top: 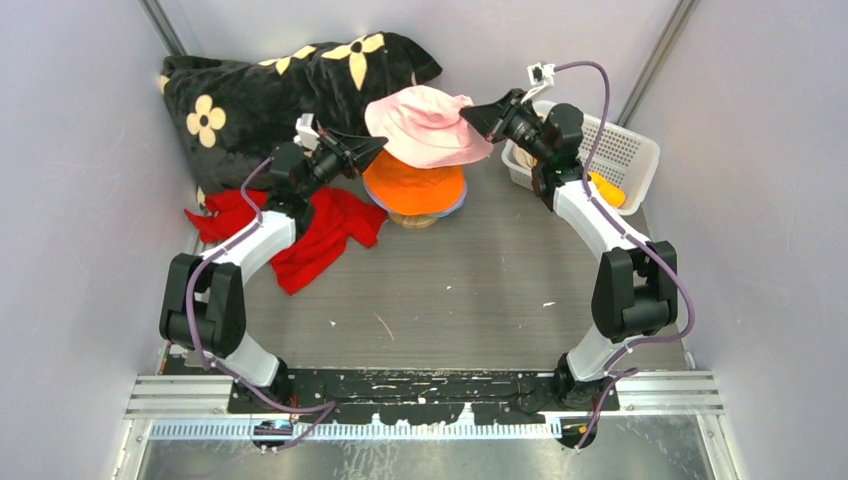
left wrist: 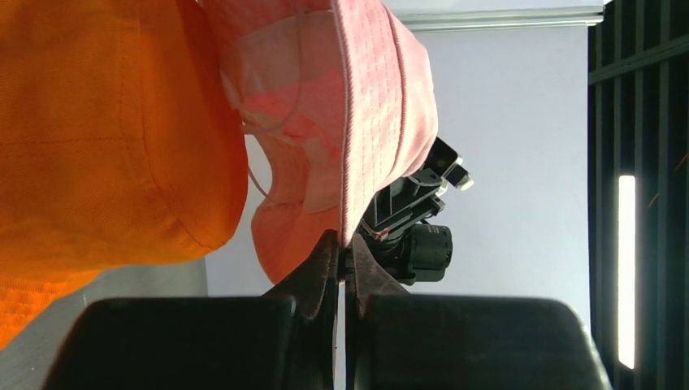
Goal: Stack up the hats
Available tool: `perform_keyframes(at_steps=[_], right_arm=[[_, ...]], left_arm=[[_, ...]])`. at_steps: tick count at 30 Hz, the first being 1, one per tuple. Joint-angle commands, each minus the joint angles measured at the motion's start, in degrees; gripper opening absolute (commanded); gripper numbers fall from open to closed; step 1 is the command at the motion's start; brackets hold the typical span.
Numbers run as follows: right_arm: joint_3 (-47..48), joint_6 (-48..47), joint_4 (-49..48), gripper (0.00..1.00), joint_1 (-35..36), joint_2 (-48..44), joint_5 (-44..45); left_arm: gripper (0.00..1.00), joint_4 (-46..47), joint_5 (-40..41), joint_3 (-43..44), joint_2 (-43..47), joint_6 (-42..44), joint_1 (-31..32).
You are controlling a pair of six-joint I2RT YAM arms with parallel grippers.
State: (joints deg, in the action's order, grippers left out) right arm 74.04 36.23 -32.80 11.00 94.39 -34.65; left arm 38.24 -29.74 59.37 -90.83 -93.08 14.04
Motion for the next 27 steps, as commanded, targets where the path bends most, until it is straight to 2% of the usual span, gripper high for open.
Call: perform_keyframes(at_steps=[1, 10, 18, 20, 27], right_arm=[[0.1, -1.2, -0.4, 0.01, 1.4, -1.8, -0.7], [-2.2, -3.0, 0.6, 0.01, 4.5, -1.8, 0.4], [-2.9, -4.7, 1.9, 0.03, 6.2, -1.5, 1.3], [-3.4, -5.4, 2.4, 0.12, 6.5, -1.6, 1.4], [-9.1, -6.1, 0.3, 0.61, 6.2, -4.4, 3.8]], left_arm=[[0.0, 0.9, -0.7, -1.7, 3.9, -0.3, -0.6], [0.0, 3.8, -1.0, -9.2, 5.1, -0.7, -3.8], [0.0, 8.0, -2.9, -12.1, 2.7, -0.7, -6.3], [0.0, 9.2, -3.5, -12.5, 1.6, -0.6, -6.5], [0.0, 16.4, -6.7, -12.9, -5.7, -0.8, -7.1]])
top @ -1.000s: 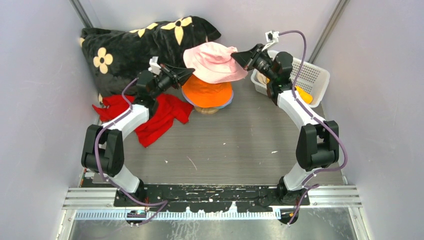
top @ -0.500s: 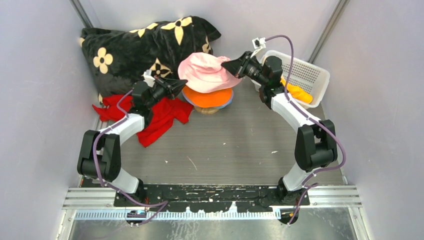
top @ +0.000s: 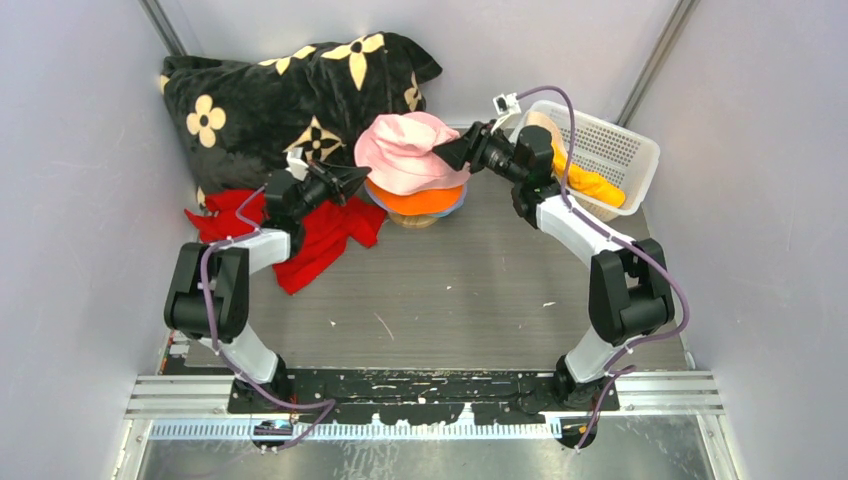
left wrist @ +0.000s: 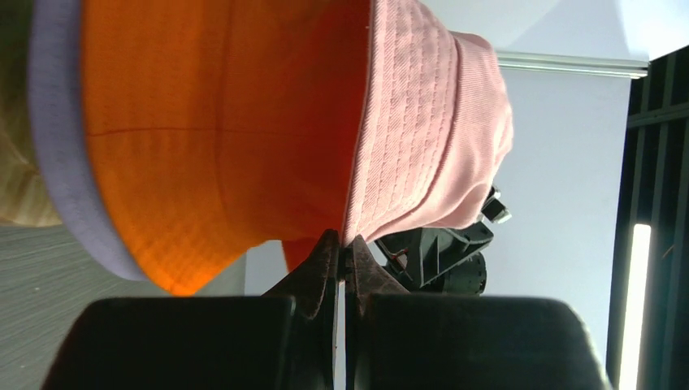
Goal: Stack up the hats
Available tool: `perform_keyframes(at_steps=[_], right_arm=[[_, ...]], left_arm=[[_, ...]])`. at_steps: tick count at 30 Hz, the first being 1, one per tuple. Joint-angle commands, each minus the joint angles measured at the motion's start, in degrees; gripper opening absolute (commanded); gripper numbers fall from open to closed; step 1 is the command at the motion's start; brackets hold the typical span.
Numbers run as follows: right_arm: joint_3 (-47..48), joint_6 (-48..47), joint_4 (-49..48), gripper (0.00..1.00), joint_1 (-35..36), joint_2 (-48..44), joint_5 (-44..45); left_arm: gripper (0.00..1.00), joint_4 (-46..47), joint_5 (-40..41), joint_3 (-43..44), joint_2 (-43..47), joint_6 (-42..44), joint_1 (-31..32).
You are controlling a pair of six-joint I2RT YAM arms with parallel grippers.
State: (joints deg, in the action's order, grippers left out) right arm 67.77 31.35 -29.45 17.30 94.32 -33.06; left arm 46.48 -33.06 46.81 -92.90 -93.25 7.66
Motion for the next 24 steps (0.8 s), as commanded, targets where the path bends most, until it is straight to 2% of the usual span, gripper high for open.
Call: perform_keyframes(at_steps=[1, 2, 7, 12, 17, 24], right_arm=[[-3.8, -0.9, -4.0, 0.67, -0.4, -5.2, 2.8], [-4.6, -0.7, -4.7, 0.73, -0.8, -6.1, 3.1], [-5.2, -0.4, -4.6, 0.8, -3.3, -9.0, 3.4], [-6.7, -0.3, -4.7, 0.81, -6.2, -10.3, 4.1], [-7.9, 2.3, -7.2, 0.78, -8.9, -7.6, 3.0], [-9.1, 6.5, -12.0, 0.76, -9.5, -2.6, 0.3]], left_arm=[[0.0, 9.5, -3.9, -0.3, -5.6, -0.8, -0.9], [0.0, 10.7, -4.4, -0.2, -7.1, -1.2, -1.0], [0.0, 17.0, -6.6, 0.6, -12.5, -3.5, -2.1], [0.0, 18.5, -8.2, 0.6, -13.5, -3.1, -3.0], [0.0, 15.7, -9.2, 2.2, -14.2, -0.1, -4.3], [0.0, 11.0, -11.8, 10.4, -19.1, 2.1, -6.5]])
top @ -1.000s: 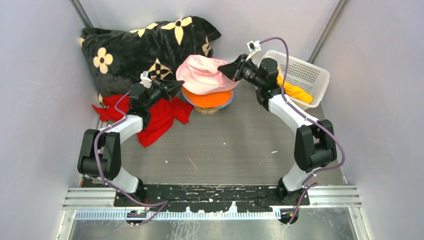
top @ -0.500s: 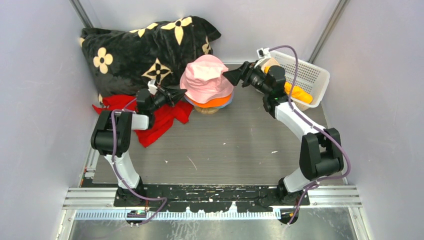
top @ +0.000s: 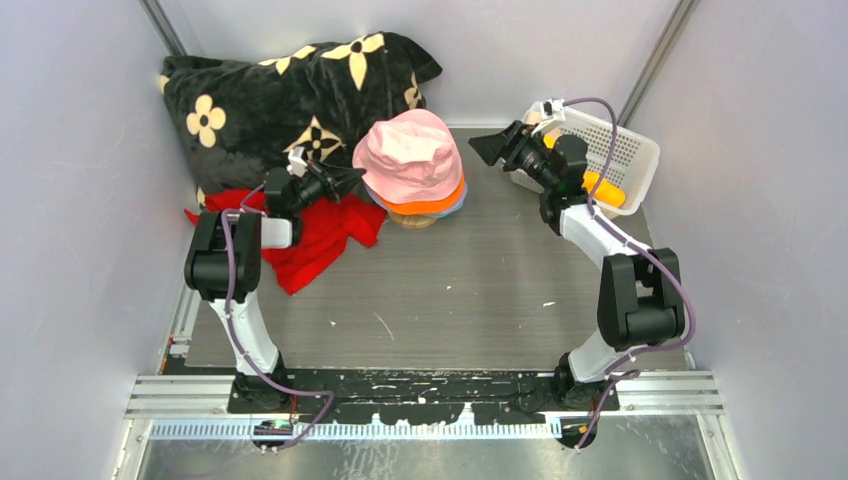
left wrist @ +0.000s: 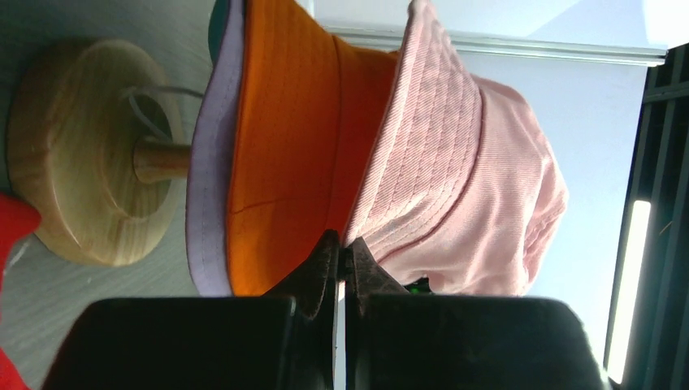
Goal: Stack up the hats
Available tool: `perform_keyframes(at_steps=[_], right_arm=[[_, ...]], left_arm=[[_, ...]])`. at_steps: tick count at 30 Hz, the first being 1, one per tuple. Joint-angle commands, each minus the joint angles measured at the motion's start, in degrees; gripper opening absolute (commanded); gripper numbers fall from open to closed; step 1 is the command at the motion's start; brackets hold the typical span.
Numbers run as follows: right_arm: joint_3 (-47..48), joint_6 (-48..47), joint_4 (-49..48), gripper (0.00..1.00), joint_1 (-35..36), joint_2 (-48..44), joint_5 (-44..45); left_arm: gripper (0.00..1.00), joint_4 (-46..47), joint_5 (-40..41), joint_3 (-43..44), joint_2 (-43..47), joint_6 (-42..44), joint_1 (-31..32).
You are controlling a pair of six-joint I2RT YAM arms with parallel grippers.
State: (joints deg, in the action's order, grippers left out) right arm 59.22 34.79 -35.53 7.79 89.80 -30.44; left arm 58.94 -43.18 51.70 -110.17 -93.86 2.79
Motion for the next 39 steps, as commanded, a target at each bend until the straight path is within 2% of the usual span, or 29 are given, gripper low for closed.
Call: perform_keyframes(at_steps=[1, 7, 19, 29, 39], right_arm=[[-0.6, 3.6, -6.5, 0.76, 0.0, 2.7, -2.8], [-0.4, 7.6, -11.1, 0.73, -0.1, 7.7, -5.3], [3.9, 19.7, -26.1, 0.7, -0.3, 19.8, -12.0], [8.6, 29.6, -37.0, 0.66, -0.1, 27.1, -16.2], [14.3, 33.4, -38.4, 0.59, 1.8, 32.1, -18.4]], left_arm=[[0.0, -3.1, -1.8, 7.1, -2.4, 3.7, -1.8], [0.0, -12.2, -2.9, 16.4, -5.7, 8.7, -1.8], [0.0, -17.8, -5.8, 27.8, -13.0, 10.3, -1.0], [0.0, -16.5, -7.9, 25.5, -11.7, 10.3, -0.4], [0.0, -14.7, -8.3, 21.9, -9.5, 10.2, -0.3]])
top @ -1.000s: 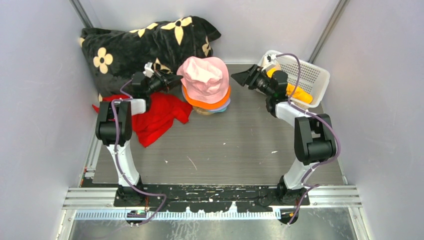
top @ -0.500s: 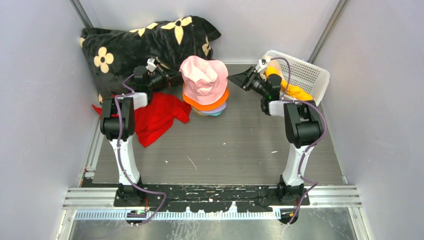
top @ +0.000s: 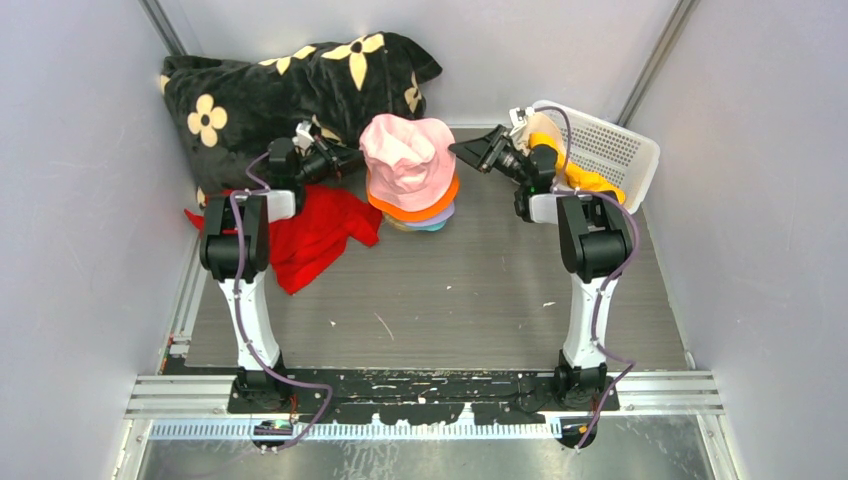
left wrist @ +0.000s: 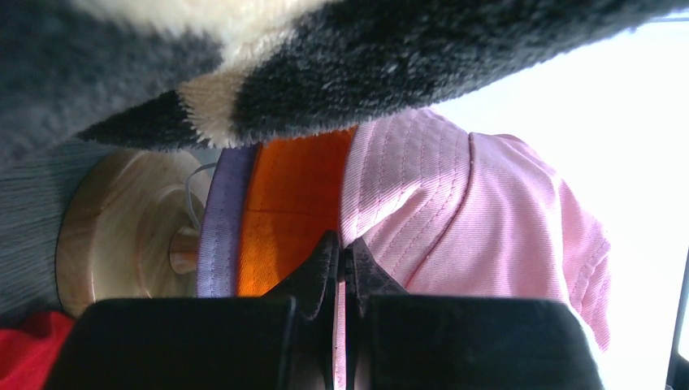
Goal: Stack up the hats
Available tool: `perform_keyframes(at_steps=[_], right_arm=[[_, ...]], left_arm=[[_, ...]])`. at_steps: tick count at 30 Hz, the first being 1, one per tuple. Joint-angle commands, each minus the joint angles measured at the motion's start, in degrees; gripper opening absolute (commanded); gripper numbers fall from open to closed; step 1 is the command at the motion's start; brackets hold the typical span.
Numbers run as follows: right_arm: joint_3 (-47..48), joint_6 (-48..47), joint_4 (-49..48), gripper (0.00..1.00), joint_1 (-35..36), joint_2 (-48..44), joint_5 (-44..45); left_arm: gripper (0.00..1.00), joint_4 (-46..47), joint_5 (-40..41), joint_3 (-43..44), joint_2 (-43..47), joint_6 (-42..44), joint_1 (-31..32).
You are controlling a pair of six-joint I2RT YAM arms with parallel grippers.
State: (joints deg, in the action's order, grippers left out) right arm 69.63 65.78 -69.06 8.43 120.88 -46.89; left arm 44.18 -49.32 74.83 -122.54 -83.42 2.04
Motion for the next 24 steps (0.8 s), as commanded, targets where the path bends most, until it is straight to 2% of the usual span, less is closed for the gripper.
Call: perform_keyframes(at_steps=[1, 6, 9, 10, 11, 19, 24], right_arm=[[4.3, 3.1, -5.4, 0.58, 1.4, 1.6, -2.2], [6.0, 6.6, -8.8, 0.45, 1.6, 3.6, -2.7], [5.9, 8.1, -10.2, 0.18, 1.5, 4.2, -2.5], [5.5, 8.3, -10.4, 0.05, 1.4, 4.1, -2.0], [4.9, 8.6, -10.8, 0.02, 1.2, 4.0, -1.5], [-0.9, 8.3, -11.4, 0.01, -2.1, 3.4, 0.4], [-2.8, 6.6, -10.7, 0.01, -2.5, 4.2, 0.5]], left_arm=[[0.0, 0.1, -2.3, -1.4, 3.0, -0.3, 0.4], [0.0, 0.7, -2.5, -2.5, 3.8, -0.3, 0.4], [0.0, 1.6, -2.6, -3.7, 4.3, -0.5, 0.5], [0.0, 2.2, -2.6, -4.4, 4.6, -0.8, 0.4], [0.0, 2.9, -2.6, -5.1, 4.8, -1.3, 0.4], [0.0, 19.9, -2.1, -13.3, 3.7, -11.5, 0.3], [0.0, 29.4, -2.0, -13.9, 0.7, -17.9, 0.4]])
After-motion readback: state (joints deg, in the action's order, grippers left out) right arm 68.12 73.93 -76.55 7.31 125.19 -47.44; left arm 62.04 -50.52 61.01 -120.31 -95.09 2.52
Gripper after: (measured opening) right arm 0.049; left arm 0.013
